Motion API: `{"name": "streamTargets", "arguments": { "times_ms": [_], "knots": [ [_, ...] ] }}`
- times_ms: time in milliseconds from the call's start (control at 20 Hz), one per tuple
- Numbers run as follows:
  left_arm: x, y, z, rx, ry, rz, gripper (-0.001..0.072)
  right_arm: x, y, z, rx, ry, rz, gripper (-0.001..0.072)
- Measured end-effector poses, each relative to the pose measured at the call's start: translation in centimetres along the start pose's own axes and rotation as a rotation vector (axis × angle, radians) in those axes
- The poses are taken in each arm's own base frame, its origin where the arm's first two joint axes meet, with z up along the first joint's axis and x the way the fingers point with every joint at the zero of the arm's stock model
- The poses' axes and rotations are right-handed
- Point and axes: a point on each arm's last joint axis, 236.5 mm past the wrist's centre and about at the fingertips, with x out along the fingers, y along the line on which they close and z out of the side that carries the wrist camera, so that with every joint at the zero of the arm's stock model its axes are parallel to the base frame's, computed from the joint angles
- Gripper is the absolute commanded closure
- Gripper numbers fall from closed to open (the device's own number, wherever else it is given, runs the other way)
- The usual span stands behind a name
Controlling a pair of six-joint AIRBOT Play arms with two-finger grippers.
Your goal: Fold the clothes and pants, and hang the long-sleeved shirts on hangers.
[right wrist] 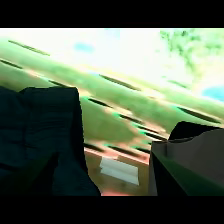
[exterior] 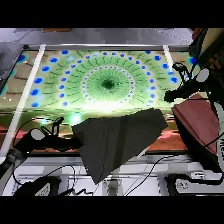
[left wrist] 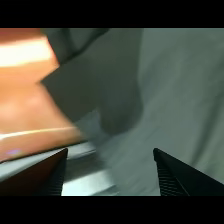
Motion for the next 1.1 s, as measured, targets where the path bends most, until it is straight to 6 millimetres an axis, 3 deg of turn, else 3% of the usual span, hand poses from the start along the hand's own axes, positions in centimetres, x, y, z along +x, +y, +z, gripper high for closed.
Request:
{"name": "streamTargets", "arguments": {
  "times_ms": [50,100,150,300,450,600,650,750,900,1100],
  "knots": [
    [0.6,-0.6,0.3,-0.013,-0.015,-0.028,0.0154,0.0,0.0,0.1,0.0,-0.005,-0.002,0.0073],
    [1.3,-1.0,0.7,-0.023,-0.029,-0.043,0.034,0.0,-0.1,0.2,0.0,-0.009,-0.003,0.0141],
    [2.0,-1.1,1.1,-0.029,-0.047,-0.045,0.0693,0.0,-0.1,0.4,0.0,-0.015,-0.006,0.0268],
    [3.4,-1.9,2.0,-0.024,-0.071,-0.055,0.0694,0.1,-0.7,1.0,0.006,-0.046,-0.022,0.0489],
    [2.1,-2.0,5.0,0.076,-0.147,-0.023,0.0695,1.0,-1.9,0.4,0.033,-0.039,-0.027,0.0516],
    [-2.2,-1.4,8.9,0.24,-0.233,0.07,0.0694,2.3,-0.9,-1.5,0.055,0.0,0.101,0.0564],
    [-4.3,-0.6,10.5,0.294,-0.276,0.131,0.0694,2.7,0.5,-2.2,0.058,0.007,0.186,0.0531],
    [-7.8,1.5,12.4,0.355,-0.334,0.246,0.0693,3.2,3.4,-3.1,0.068,0.006,0.347,0.0232],
    [-11.3,4.1,14.2,0.371,-0.4,0.36,0.0693,4.4,7.6,-5.2,0.084,0.041,0.521,0.0223],
    [-12.2,6.0,14.8,0.364,-0.4,0.413,0.0694,6.8,13.0,-7.5,0.064,0.1,0.621,0.0181]
  ]
}}
